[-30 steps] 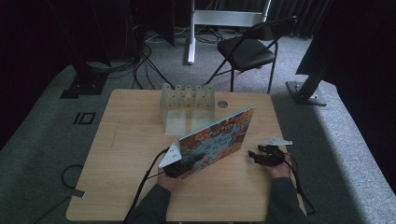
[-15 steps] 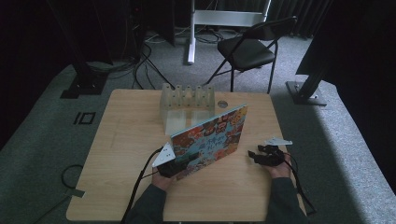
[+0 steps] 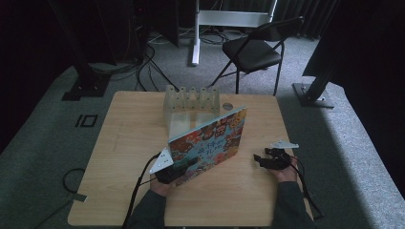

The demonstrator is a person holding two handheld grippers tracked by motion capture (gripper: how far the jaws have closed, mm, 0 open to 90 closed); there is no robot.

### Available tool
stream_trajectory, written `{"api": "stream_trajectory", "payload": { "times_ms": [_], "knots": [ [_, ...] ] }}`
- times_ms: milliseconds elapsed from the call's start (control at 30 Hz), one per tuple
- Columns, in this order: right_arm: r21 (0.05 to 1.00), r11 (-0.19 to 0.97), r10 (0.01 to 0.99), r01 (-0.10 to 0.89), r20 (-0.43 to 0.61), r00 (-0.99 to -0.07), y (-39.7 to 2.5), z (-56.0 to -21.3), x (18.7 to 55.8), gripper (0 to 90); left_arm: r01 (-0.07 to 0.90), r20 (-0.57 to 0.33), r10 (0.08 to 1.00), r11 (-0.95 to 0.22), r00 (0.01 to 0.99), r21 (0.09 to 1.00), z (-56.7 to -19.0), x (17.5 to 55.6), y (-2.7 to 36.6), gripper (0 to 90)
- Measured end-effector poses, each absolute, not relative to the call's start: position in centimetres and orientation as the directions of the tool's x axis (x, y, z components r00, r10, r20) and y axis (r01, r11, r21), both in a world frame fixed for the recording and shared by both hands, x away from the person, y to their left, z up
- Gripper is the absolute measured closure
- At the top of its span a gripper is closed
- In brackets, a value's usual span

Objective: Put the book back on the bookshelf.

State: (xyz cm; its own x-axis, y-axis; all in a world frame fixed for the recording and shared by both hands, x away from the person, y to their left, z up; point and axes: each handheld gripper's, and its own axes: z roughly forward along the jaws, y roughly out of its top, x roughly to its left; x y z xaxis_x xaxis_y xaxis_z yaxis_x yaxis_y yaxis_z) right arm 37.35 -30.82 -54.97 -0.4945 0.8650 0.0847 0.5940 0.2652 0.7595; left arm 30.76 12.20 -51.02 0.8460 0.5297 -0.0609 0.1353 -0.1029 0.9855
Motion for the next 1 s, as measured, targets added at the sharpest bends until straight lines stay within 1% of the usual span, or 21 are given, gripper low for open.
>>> {"api": "stream_trajectory", "payload": {
  "times_ms": [300,633,733,900,1000],
  "knots": [
    [0.753,0.267,0.869,0.602,0.082,-0.488,-30.8,-55.0,37.4,22.9,0.136,-0.060,0.552,-0.098,0.831,0.986,-51.0,30.1,13.2,80.9],
    [0.750,0.255,0.863,0.610,0.108,-0.494,-30.8,-55.0,37.6,17.7,0.144,-0.068,0.566,-0.089,0.821,0.986,-51.0,29.8,14.1,80.9],
    [0.751,0.248,0.862,0.612,0.117,-0.493,-30.8,-55.0,37.6,17.4,0.142,-0.065,0.571,-0.091,0.818,0.986,-51.0,29.6,14.3,80.9],
    [0.750,0.248,0.861,0.613,0.119,-0.495,-30.8,-55.0,37.6,16.6,0.140,-0.060,0.580,-0.093,0.812,0.986,-51.0,29.4,14.7,80.8],
    [0.745,0.260,0.865,0.614,0.102,-0.490,-30.6,-55.0,37.6,13.2,0.142,-0.062,0.586,-0.091,0.808,0.986,-50.9,29.4,14.9,80.8]
  ]
}}
